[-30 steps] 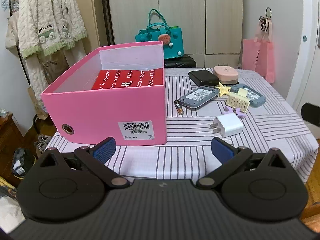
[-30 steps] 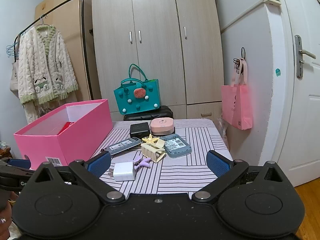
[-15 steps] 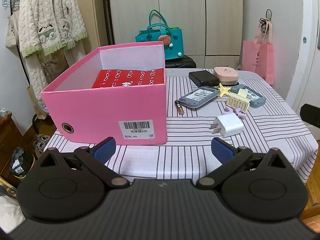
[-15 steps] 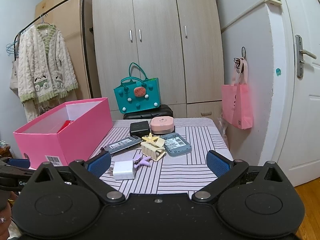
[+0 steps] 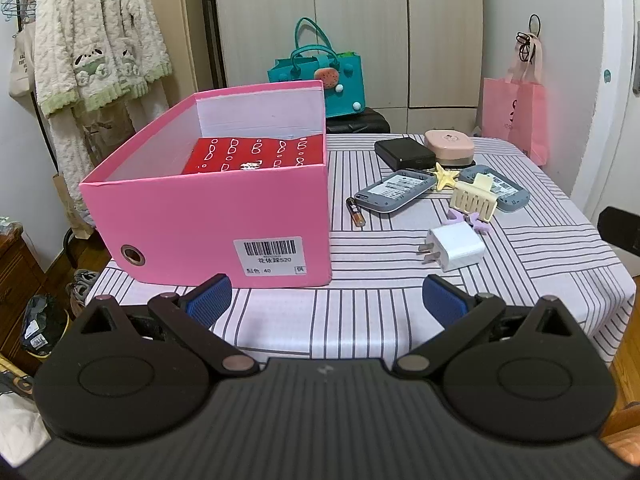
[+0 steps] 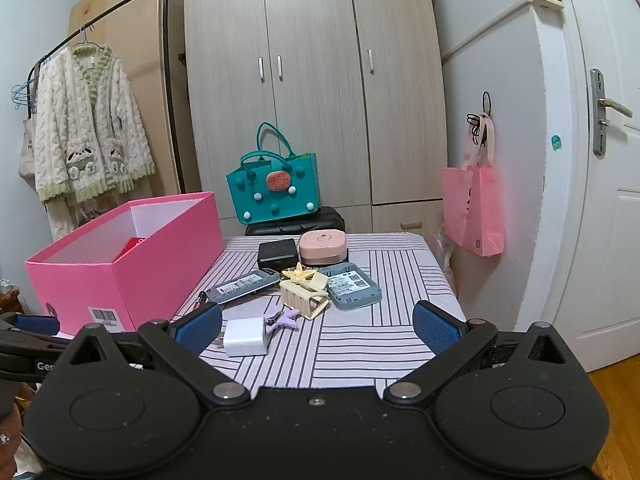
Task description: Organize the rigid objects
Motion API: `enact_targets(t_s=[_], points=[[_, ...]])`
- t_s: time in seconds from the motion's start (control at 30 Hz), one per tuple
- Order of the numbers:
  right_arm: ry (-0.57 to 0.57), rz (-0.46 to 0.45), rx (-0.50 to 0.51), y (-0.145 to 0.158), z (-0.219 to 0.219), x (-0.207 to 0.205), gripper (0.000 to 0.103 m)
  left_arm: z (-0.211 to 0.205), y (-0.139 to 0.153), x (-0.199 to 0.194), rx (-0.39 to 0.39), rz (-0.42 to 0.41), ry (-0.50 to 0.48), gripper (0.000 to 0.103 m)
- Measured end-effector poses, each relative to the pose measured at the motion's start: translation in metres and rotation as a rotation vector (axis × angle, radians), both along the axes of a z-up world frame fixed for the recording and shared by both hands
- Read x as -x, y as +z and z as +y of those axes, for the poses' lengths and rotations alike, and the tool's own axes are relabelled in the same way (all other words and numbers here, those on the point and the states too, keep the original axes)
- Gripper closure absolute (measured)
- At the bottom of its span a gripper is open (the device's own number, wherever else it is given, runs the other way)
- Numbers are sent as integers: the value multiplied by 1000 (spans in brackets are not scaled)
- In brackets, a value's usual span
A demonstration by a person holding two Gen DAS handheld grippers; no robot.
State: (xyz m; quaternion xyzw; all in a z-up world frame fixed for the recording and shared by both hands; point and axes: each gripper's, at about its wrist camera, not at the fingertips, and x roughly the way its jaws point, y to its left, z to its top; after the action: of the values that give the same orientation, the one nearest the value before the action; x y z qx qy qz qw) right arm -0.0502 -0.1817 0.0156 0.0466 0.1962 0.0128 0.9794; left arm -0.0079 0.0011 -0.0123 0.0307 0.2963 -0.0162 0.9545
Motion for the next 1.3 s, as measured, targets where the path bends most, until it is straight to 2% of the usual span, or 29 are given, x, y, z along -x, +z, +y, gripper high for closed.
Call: enact_targets(t_s=[0.27,0.47,0.67,0.87,0.97,1.1,1.23,1.3], points=[[12,6,-17,1,-2,0,0,-2,3,-1,1,13,-12,0],[44,-21,-20,10,-8,-4,0,6,20,-5,18,29,-33,0],[132,-39,-24,12,-3,-17,0,12,47,-12,-15,31,-137,0],[237,74,-51,-5,16,-52,0,26,76,-28,-104,37,-240,1],[266,140,-63,-17,28,-71,1,39,88,-45,-189,31,-230,1],[298,178,-22,-28,47,-88,9,67,95,-79,-272,71,-191,1],[320,258,-10,-36,60,-107,18,101,101,-115,-276,138,-183,0],[315,288,11,-39,65,-114,23,119,101,-138,-250,206,-170,0]])
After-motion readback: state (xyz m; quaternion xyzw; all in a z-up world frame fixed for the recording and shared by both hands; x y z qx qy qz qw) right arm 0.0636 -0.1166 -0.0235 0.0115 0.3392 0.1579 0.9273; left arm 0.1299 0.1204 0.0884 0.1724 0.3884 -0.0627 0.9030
